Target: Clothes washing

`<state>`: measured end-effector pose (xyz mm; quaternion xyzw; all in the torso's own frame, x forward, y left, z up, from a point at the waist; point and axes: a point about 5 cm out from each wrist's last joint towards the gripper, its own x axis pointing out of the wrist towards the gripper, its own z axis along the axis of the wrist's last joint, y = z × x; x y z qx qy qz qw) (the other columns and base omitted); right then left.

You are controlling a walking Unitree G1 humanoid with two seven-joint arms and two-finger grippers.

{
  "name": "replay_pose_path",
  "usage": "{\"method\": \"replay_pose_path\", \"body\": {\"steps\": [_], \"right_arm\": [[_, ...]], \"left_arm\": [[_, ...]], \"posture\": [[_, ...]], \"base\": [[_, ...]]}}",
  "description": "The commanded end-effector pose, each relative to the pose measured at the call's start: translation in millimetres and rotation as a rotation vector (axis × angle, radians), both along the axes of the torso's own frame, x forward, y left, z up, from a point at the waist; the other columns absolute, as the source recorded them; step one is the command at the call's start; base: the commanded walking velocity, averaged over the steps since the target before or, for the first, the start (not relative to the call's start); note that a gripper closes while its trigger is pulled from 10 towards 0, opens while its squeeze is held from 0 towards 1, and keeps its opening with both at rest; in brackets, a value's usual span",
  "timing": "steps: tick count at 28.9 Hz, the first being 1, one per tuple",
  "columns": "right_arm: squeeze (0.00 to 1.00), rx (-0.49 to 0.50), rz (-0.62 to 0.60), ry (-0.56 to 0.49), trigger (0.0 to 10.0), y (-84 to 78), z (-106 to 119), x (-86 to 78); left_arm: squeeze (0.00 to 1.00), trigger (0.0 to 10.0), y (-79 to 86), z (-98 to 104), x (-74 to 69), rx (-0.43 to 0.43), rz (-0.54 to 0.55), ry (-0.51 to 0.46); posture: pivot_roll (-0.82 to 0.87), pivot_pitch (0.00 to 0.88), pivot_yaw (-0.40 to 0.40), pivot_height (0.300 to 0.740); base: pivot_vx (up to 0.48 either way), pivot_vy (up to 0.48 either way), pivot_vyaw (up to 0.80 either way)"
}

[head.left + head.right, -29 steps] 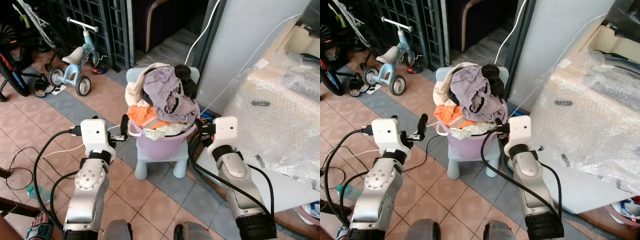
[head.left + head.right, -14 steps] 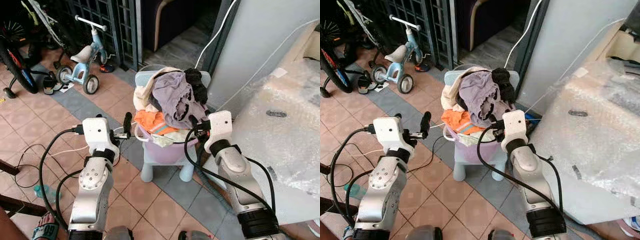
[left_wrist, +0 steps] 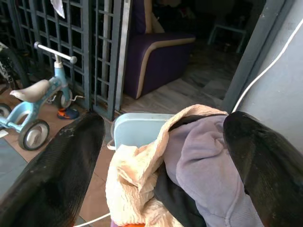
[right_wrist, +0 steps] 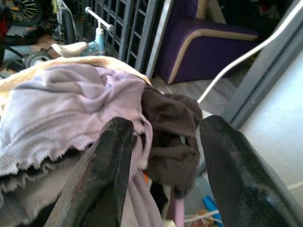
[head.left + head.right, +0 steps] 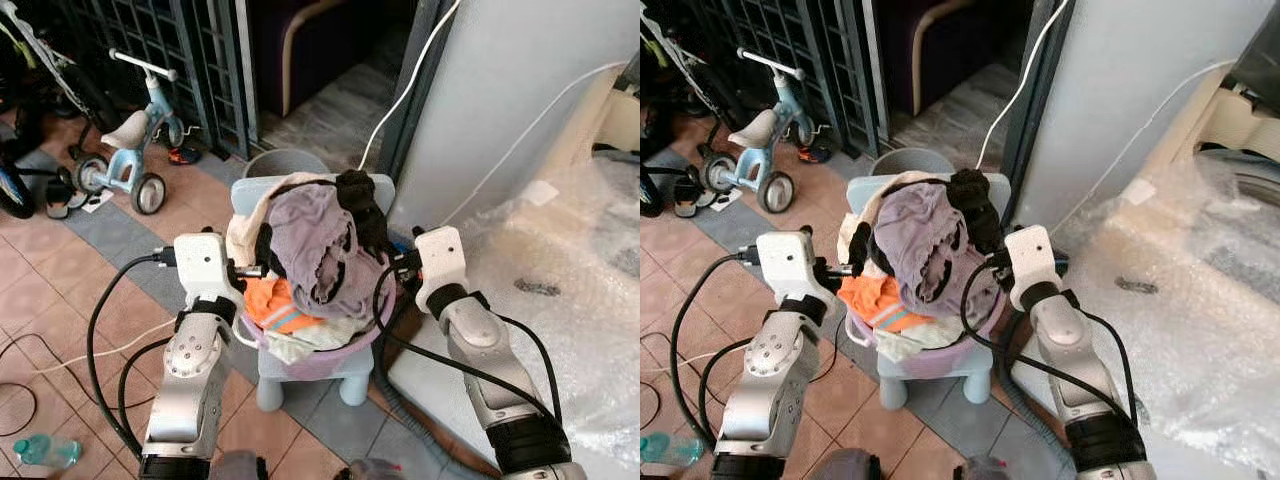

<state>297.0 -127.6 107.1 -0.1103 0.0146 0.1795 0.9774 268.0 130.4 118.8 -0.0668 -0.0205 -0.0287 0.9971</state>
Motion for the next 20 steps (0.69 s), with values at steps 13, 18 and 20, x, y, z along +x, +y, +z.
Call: {"method": "replay_pose_path", "body": {"steps": [13, 18, 20], "right_arm": [[0.0, -0.031, 0.143, 0.025, 10.0, 23.2, -10, -9.8], [0.0, -0.04, 0.107, 0.072, 10.0, 27.8, -18, -3.4], [0.0, -0.04, 0.107, 0.072, 10.0, 27.8, -18, -3.4]], "left_arm": [[0.0, 10.0, 7.6, -7, -6.1, 0.016, 0.059, 0.06], [0.0, 10.0, 12.0, -14, -10.3, 0.034, 0.069, 0.133], [0.0, 10.0, 12.0, -14, -10.3, 0.034, 0.069, 0.133]], "posture": [[0.09, 0.118, -0.033, 0.74], [0.12, 0.125, -0.028, 0.74], [0.12, 0.125, -0.028, 0.74]], "base": [[0.0, 0.0, 0.68], [0.0, 0.0, 0.59], [0.0, 0.0, 0.0]]}}
